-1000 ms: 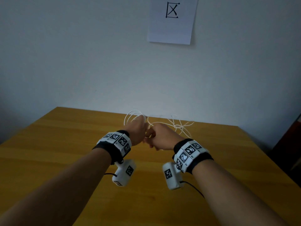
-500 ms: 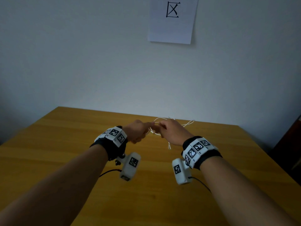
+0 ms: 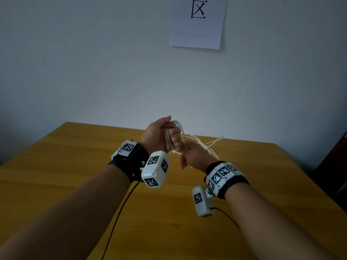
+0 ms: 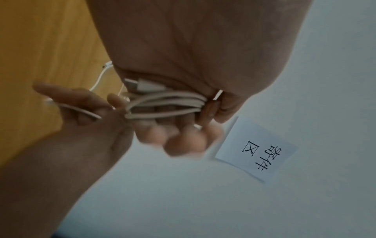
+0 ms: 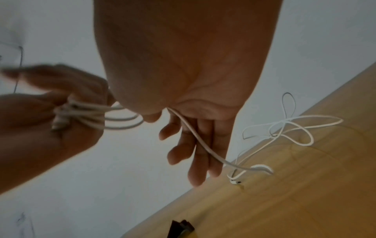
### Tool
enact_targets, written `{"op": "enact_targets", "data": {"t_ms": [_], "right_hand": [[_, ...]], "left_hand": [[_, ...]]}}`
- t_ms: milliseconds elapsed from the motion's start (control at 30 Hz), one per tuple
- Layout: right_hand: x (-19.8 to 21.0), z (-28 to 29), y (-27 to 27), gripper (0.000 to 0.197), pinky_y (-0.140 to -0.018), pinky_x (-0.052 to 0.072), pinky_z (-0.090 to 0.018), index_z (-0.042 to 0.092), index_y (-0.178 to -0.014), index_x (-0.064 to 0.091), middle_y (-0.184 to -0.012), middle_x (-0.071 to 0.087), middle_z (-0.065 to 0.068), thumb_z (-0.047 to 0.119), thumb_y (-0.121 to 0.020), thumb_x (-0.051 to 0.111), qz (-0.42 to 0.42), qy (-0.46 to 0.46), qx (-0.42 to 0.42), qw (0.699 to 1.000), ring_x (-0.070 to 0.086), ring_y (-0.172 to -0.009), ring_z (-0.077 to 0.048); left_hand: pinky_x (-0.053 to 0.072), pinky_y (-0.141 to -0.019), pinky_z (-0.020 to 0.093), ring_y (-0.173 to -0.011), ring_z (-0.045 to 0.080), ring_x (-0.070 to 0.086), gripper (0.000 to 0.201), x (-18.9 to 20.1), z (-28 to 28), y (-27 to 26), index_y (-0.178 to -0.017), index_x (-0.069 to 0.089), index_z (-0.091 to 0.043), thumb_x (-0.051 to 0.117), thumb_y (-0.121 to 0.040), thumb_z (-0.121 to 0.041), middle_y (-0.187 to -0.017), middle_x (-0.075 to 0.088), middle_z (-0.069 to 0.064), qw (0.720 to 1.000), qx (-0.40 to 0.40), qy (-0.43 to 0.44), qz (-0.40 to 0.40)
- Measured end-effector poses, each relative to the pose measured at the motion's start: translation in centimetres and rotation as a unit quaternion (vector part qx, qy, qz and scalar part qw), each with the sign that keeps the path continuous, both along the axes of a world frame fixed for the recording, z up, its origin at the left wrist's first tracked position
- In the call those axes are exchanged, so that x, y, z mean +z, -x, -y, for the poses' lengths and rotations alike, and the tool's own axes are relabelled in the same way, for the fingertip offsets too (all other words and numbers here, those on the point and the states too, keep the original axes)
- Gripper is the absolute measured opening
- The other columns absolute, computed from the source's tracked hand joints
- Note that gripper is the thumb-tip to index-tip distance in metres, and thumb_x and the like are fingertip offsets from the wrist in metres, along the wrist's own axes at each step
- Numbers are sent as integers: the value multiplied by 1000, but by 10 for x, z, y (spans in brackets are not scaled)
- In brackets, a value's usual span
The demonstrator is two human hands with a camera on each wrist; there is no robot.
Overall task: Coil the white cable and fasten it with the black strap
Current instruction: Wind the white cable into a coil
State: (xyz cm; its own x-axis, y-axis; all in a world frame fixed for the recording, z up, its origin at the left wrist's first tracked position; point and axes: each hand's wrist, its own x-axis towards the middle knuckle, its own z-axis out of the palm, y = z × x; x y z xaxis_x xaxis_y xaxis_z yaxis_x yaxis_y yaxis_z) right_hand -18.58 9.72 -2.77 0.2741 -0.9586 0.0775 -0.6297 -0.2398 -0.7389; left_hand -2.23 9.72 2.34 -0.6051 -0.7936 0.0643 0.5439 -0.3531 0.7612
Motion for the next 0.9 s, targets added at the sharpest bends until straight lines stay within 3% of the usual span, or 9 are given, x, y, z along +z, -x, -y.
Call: {"op": "enact_targets", "data": {"t_ms": [67,167,233,367,500,600,667,767,900], "right_hand": [[-3,-2,-3,43,-55,51,-26,0,-115,54,-62,68,-6,40,-108,38,-26,-19,18,999,64,-48,-14],[-1,-9,-11,23,-44,47,-19,5,-121,48,-68,66,-7,20,-103,48,-77,-54,31,995,62,-47,-13],[2,-12,-15,28,-45,46,-20,12,-128,46,-70,67,-4,21,-102,52,-102,-66,32,992,62,-47,-11],[8,-15,-21,40,-49,47,-23,17,-135,44,-76,69,-2,22,-98,55,-142,-63,41,987,62,-49,-13],[14,-18,-22,35,-52,50,-25,13,-131,54,-78,76,-7,17,-97,57,-150,-58,55,985,61,-48,-15],[20,-20,-22,21,-48,48,-25,11,-114,65,-75,77,-7,15,-94,60,-152,-30,53,987,58,-43,-11],[26,-21,-20,5,-48,45,-24,16,-94,66,-70,74,-1,15,-93,62,-168,-10,51,984,55,-40,-1],[34,-23,-17,17,-54,42,-24,15,-76,67,-65,67,6,12,-92,63,-184,11,47,982,60,-54,-4],[35,-21,-17,11,-57,47,-27,16,-82,64,-76,64,-1,19,-92,64,-213,49,30,975,59,-66,-15]], "left_hand": [[54,-76,37,-79,30,68,29,3,-4,3,-68,32,-19,40,-95,-30,-80,70,10,1000,16,10,-24],[33,-113,47,-120,38,59,29,3,-7,7,-81,46,-7,33,-97,-27,-128,62,25,998,4,52,22],[26,-118,45,-123,28,60,52,-2,-4,10,-124,51,12,29,-99,-27,-134,60,19,989,38,82,114],[31,-113,48,-118,25,62,61,-10,4,14,-141,31,7,30,-103,-41,-132,61,19,961,153,108,202],[40,-93,36,-110,26,60,61,-18,0,14,-114,49,5,38,-98,-52,-122,63,22,904,211,205,310],[44,-59,41,-59,18,45,69,-31,2,6,-61,43,-7,44,-83,-73,-61,49,11,771,279,368,437],[36,-45,38,-40,20,34,69,-37,4,1,-50,35,-11,40,-85,-70,-45,35,8,707,278,422,495],[34,-42,37,-35,24,33,80,-41,5,-4,-48,33,-9,26,-84,-80,-41,35,11,677,248,420,552],[40,-49,40,-41,30,36,94,-42,5,-2,-50,37,-2,9,-78,-87,-45,37,19,666,198,412,589]]}}
